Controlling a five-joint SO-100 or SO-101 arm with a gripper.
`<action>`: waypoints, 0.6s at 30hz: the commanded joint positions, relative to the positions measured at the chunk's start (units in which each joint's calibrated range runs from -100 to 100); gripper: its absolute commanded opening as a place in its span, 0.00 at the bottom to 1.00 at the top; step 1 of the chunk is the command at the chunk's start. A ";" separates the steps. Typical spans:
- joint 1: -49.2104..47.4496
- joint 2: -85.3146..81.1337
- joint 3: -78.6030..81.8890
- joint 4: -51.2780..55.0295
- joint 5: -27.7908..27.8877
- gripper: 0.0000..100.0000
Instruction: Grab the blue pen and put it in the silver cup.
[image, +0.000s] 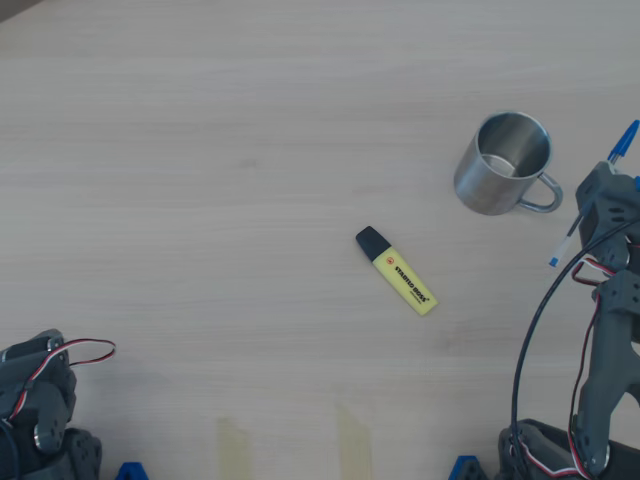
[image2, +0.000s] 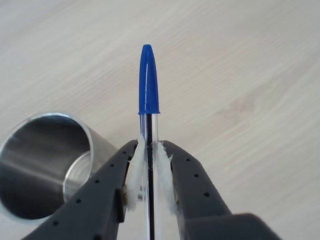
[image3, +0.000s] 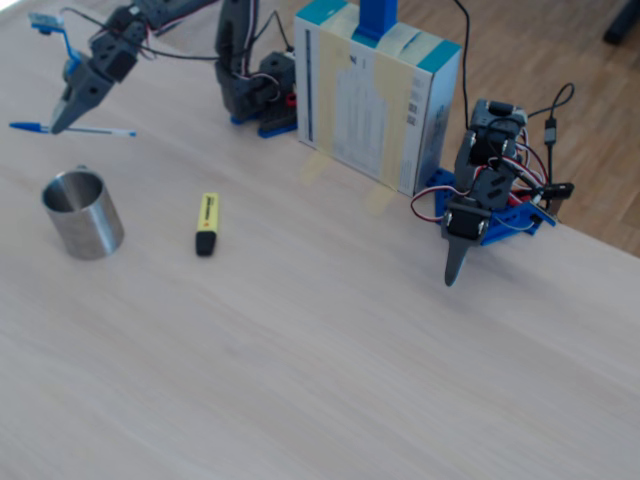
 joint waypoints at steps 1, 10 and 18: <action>-0.22 -4.39 -0.36 0.22 -0.27 0.02; -1.62 -11.38 -0.81 0.13 -0.37 0.02; -2.93 -16.20 -1.18 -0.64 -0.47 0.02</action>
